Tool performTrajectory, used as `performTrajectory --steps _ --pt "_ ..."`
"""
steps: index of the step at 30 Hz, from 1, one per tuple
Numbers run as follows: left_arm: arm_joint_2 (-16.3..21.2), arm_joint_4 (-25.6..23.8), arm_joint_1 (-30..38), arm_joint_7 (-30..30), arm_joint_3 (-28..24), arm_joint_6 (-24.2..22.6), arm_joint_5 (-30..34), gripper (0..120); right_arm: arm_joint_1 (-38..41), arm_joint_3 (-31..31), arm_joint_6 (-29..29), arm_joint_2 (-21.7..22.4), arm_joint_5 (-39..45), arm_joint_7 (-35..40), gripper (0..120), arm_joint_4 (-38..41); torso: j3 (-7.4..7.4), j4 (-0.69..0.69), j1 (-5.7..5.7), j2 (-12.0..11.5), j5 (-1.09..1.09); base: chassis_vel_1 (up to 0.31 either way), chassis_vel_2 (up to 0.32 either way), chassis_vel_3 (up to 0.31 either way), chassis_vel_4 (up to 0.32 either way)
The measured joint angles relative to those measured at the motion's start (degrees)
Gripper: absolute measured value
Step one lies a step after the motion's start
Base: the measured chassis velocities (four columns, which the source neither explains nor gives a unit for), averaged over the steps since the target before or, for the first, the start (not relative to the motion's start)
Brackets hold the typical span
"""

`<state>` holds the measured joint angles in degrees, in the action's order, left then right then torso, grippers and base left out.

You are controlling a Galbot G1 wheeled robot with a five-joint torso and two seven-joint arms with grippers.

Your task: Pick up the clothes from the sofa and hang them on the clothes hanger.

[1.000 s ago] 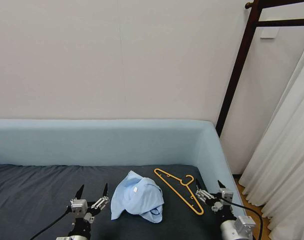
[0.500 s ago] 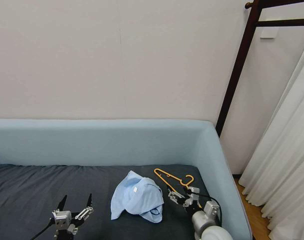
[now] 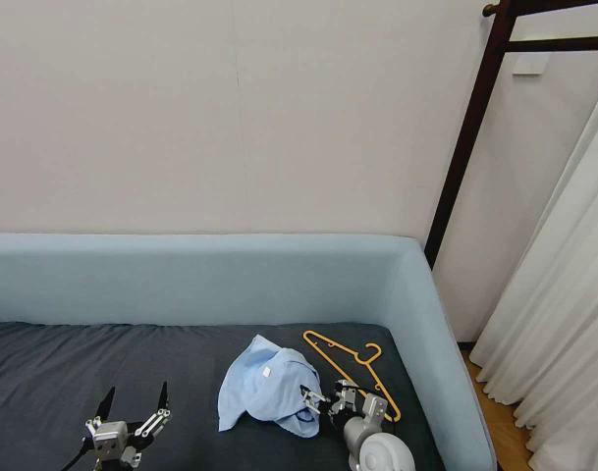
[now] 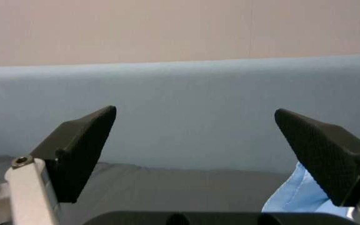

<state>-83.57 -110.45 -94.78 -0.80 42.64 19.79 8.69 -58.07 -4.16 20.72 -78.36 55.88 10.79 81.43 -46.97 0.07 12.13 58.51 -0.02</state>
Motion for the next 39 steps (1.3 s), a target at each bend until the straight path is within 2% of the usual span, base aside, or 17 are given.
performTrajectory --steps 4,7,8,11,12,14,18,19,23,24,28,29,32,33,34,38,39 --pt "-0.3 0.2 -0.1 0.0 0.2 0.4 -0.2 100 0.2 -1.7 1.7 -1.9 2.4 -0.3 100 -1.8 0.0 0.0 0.0 0.0 0.0 0.0 0.0 0.0 0.0" --pt "-0.4 0.2 -0.1 0.0 0.3 0.6 -0.4 100 0.8 -2.8 2.4 -3.6 1.7 -1.2 88 -5.2 0.0 -0.01 0.0 0.0 0.0 0.0 0.0 0.0 0.0" --pt "-0.4 0.2 -0.1 0.0 0.3 0.6 -0.4 100 0.8 -2.8 2.4 -3.6 1.7 -1.2 88 -5.2 0.0 -0.01 0.0 0.0 0.0 0.0 0.0 0.0 0.0" --pt "-0.3 0.0 -0.2 0.0 0.4 0.6 -0.4 100 0.9 -3.2 2.3 -4.2 0.4 -2.0 78 -7.1 0.0 -0.01 0.0 0.0 0.0 0.0 0.0 0.0 0.0" --pt "-0.2 0.0 -0.2 0.0 0.5 0.6 -0.4 100 0.9 -3.5 2.1 -4.4 0.1 -2.4 70 -7.5 0.0 0.0 0.0 0.0 0.01 0.0 0.0 0.0 0.0" --pt "-0.1 0.0 -0.2 0.0 0.6 0.6 -0.4 100 0.8 -3.5 1.8 -4.4 0.0 -2.6 67 -7.5 0.0 -0.01 0.0 0.0 0.0 0.0 0.0 0.0 0.0" --pt "-0.1 0.4 0.0 0.0 0.4 1.2 -0.5 100 -0.4 -3.6 0.3 -4.1 -0.1 -2.9 47 -5.2 0.0 0.0 0.0 0.0 0.0 0.0 0.0 0.0 0.0" --pt "-0.1 0.4 0.0 0.0 0.4 1.2 -0.5 100 -0.4 -3.6 0.3 -4.1 -0.1 -2.9 47 -5.2 0.0 0.0 0.0 0.0 0.0 0.0 0.0 0.0 0.0" --pt "-0.3 0.6 0.3 0.0 -0.1 1.5 -0.8 100 -1.8 -3.6 -1.0 -4.1 -0.2 -2.5 31 -2.7 0.0 0.0 0.0 0.0 0.0 0.0 0.0 0.0 0.0" --pt "-0.3 0.6 0.3 0.0 -0.1 1.5 -0.8 100 -1.8 -3.6 -1.0 -4.1 -0.2 -2.5 31 -2.7 0.0 0.0 0.0 0.0 0.0 0.0 0.0 0.0 0.0" --pt "-0.6 1.1 0.4 0.0 -0.5 1.9 -1.2 100 -2.2 -3.4 -3.2 -4.1 -1.1 -1.7 11 -2.2 0.0 -0.01 0.0 0.0 0.01 0.0 0.0 0.0 0.0" --pt "-0.6 1.1 0.4 0.0 -0.5 1.9 -1.2 100 -2.2 -3.4 -3.2 -4.1 -1.1 -1.7 11 -2.2 0.0 -0.01 0.0 0.0 0.01 0.0 0.0 0.0 0.0" --pt "-0.8 1.6 0.5 -0.1 -0.8 2.6 -1.5 100 -2.2 -3.0 -6.0 -3.8 -1.4 -1.9 0 -1.9 0.0 0.0 0.0 0.0 0.01 0.0 0.0 0.0 0.0" --pt "-0.9 1.8 0.5 -0.1 -0.9 2.9 -1.6 100 -2.4 -2.6 -8.7 -3.7 -1.6 -2.4 0 -1.5 0.0 0.0 0.0 0.0 0.01 0.0 0.0 0.0 0.0" --pt "-0.9 1.8 0.5 -0.1 -0.9 2.9 -1.6 100 -2.4 -2.6 -8.7 -3.7 -1.6 -2.4 0 -1.5 0.0 0.0 0.0 0.0 0.01 0.0 0.0 0.0 0.0" --pt "-1.1 2.8 0.5 0.0 -1.1 4.0 -1.8 100 -4.0 -0.4 -22.1 -2.7 -4.8 -9.6 0 2.4 0.0 0.0 0.0 0.0 0.01 0.0 0.0 0.0 0.0" --pt "-1.1 2.8 0.5 0.0 -1.1 4.0 -1.8 100 -4.0 -0.4 -22.1 -2.7 -4.8 -9.6 0 2.4 0.0 0.0 0.0 0.0 0.01 0.0 0.0 0.0 0.0"
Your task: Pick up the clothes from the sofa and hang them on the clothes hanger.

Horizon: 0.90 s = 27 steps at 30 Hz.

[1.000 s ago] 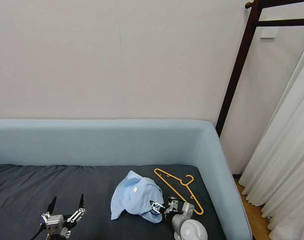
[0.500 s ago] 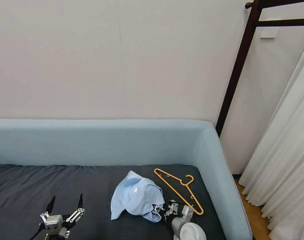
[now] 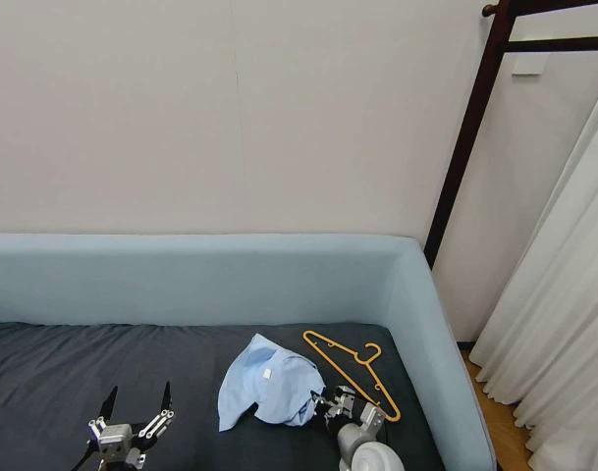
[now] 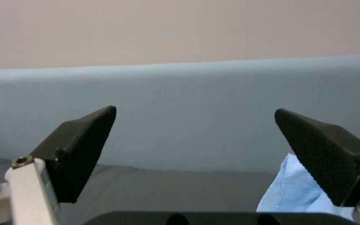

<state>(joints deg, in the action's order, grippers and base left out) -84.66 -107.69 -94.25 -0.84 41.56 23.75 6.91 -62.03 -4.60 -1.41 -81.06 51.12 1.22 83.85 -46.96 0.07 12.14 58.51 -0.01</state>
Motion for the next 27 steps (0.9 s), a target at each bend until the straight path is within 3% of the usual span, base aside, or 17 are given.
performTrajectory --steps 4,12,15,23,27 --pt "0.0 0.4 0.1 0.0 0.0 0.7 0.0 100 -1.1 2.8 -8.9 1.9 -3.0 -6.8 0 7.0 0.0 0.01 0.0 0.0 0.0 0.0 0.0 0.0 0.0" --pt "-0.1 0.3 -0.6 0.2 0.5 1.4 0.0 100 2.5 8.0 -12.2 2.2 0.0 -5.0 0 17.5 0.0 -0.02 0.0 0.0 0.0 0.0 0.0 0.0 0.0" --pt "-0.1 -0.2 -0.7 0.2 0.7 1.4 0.0 100 5.1 9.0 -12.2 2.9 1.4 -4.4 0 17.7 0.0 -0.01 -0.01 0.0 0.0 0.0 0.0 0.0 0.0" --pt "-0.1 -1.0 -1.5 0.3 1.5 2.0 0.0 100 22.7 7.7 -10.7 5.0 8.6 -3.0 0 12.0 -0.01 -0.02 0.0 0.0 0.0 0.0 0.0 0.0 0.0" --pt "0.1 -1.1 -1.5 0.4 1.8 2.0 0.1 100 26.1 6.7 -10.3 6.5 10.7 -2.4 0 11.3 -0.01 0.0 0.0 0.0 0.01 0.0 0.0 0.0 0.0"
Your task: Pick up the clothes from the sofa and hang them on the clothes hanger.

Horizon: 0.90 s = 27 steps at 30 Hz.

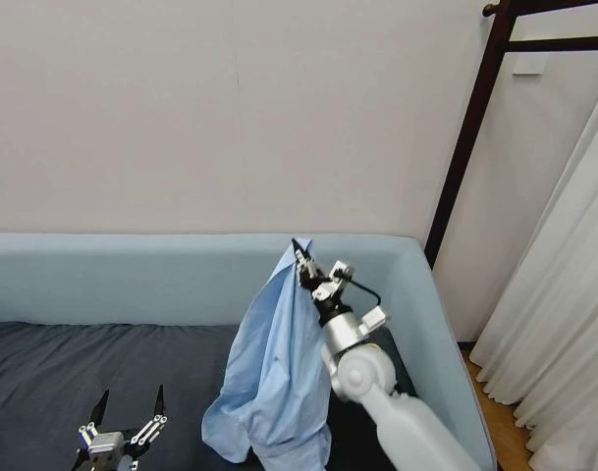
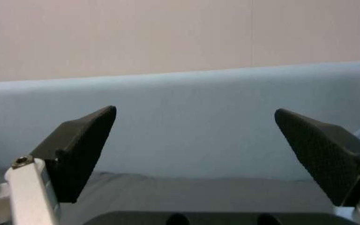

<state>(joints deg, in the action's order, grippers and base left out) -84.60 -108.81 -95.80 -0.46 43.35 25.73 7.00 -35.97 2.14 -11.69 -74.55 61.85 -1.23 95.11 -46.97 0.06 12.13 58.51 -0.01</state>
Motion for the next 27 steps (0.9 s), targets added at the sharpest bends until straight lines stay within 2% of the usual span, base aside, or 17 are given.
performTrajectory --steps 4,10,16,21,23,25,26,27 --pt "-0.3 0.0 0.8 0.0 0.0 -0.2 0.1 100 3.7 -0.9 1.6 3.9 4.7 -0.2 0 3.1 0.0 0.02 0.0 0.0 0.0 0.0 0.0 0.0 0.0" --pt "-1.2 0.6 1.6 0.1 -0.6 -0.3 -0.1 100 8.6 -1.7 3.9 4.5 9.1 0.6 0 9.5 0.01 0.0 0.0 0.0 0.0 0.0 0.0 0.0 0.0" --pt "-1.5 0.4 1.7 0.1 -0.8 -0.5 -0.2 100 13.9 -1.5 5.2 4.8 8.6 2.9 0 11.3 0.01 -0.01 0.0 0.0 -0.02 0.0 0.0 0.0 0.0" --pt "-1.7 0.1 1.4 0.1 -1.0 -0.5 -0.2 100 10.4 -0.2 6.4 5.1 4.4 6.3 0 10.9 0.01 0.0 0.0 0.0 0.0 0.0 0.0 0.0 0.0" --pt "-1.5 0.0 1.5 0.1 -0.8 -0.5 -0.1 100 5.8 1.3 9.7 6.3 -2.0 10.7 0 9.2 0.01 -0.01 0.0 0.0 0.0 0.0 0.0 0.0 0.0" --pt "-1.1 -0.1 1.6 0.1 -0.6 -0.5 0.0 100 1.4 2.2 17.1 8.0 -7.2 15.7 0 7.5 0.01 0.01 0.0 0.0 0.02 0.0 0.0 0.0 0.0" --pt "-1.1 -0.1 1.6 0.1 -0.6 -0.5 0.0 100 1.4 2.2 17.1 8.0 -7.2 15.7 0 7.5 0.01 0.01 0.0 0.0 0.02 0.0 0.0 0.0 0.0" --pt "-1.0 -0.1 1.7 0.1 -0.6 -0.5 0.1 100 -0.3 2.5 21.9 9.0 -8.8 18.4 0 7.2 0.0 0.01 0.0 0.0 0.02 0.0 0.0 0.0 0.0"
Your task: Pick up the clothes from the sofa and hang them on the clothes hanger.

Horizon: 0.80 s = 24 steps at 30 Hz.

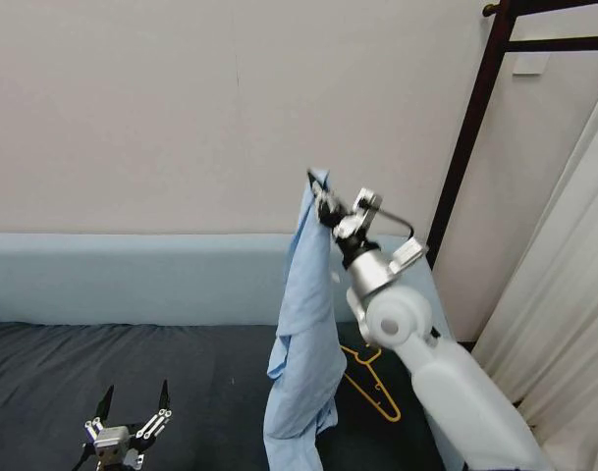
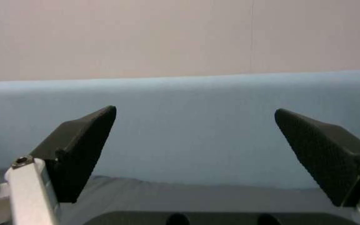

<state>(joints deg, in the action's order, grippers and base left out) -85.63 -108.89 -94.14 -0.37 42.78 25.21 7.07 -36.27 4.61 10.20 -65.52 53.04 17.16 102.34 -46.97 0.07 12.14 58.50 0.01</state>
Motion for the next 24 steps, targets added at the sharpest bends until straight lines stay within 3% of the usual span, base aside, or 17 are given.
performTrajectory --steps 2,4,9,15,20,24 --pt "0.0 0.1 0.2 0.0 -0.1 0.0 0.0 100 -3.2 0.4 11.5 2.6 -1.8 4.3 0 0.2 0.0 0.01 0.0 0.0 -0.02 0.0 0.0 0.0 0.0" --pt "-0.2 0.3 0.4 0.0 -0.3 0.0 0.0 100 -4.8 0.5 18.0 4.3 -3.2 5.7 0 0.3 0.0 0.02 0.0 0.0 -0.02 0.0 0.0 0.0 0.0" --pt "-0.7 0.7 0.7 0.0 -0.9 0.0 -0.3 100 -6.3 0.2 22.6 5.5 -6.5 7.4 9 -0.9 0.01 -0.01 0.0 0.0 -0.01 0.0 0.0 0.0 0.0" --pt "-0.6 0.7 0.9 0.0 -0.9 0.0 -0.5 100 -10.4 1.2 26.4 5.9 -9.6 17.1 30 2.4 0.0 -0.02 0.0 0.0 -0.02 0.0 0.0 0.0 0.0" --pt "-0.1 0.7 0.9 0.0 0.0 0.0 -0.3 100 -18.3 1.4 32.0 8.7 -1.2 23.5 48 16.7 0.01 0.01 -0.01 0.0 -0.03 0.0 0.0 0.0 0.0" --pt "0.0 1.0 0.9 -0.1 0.5 0.1 -0.2 100 -19.6 1.8 32.2 8.6 2.5 22.9 67 21.2 0.02 0.01 -0.01 0.0 -0.05 0.0 0.0 0.0 0.0"
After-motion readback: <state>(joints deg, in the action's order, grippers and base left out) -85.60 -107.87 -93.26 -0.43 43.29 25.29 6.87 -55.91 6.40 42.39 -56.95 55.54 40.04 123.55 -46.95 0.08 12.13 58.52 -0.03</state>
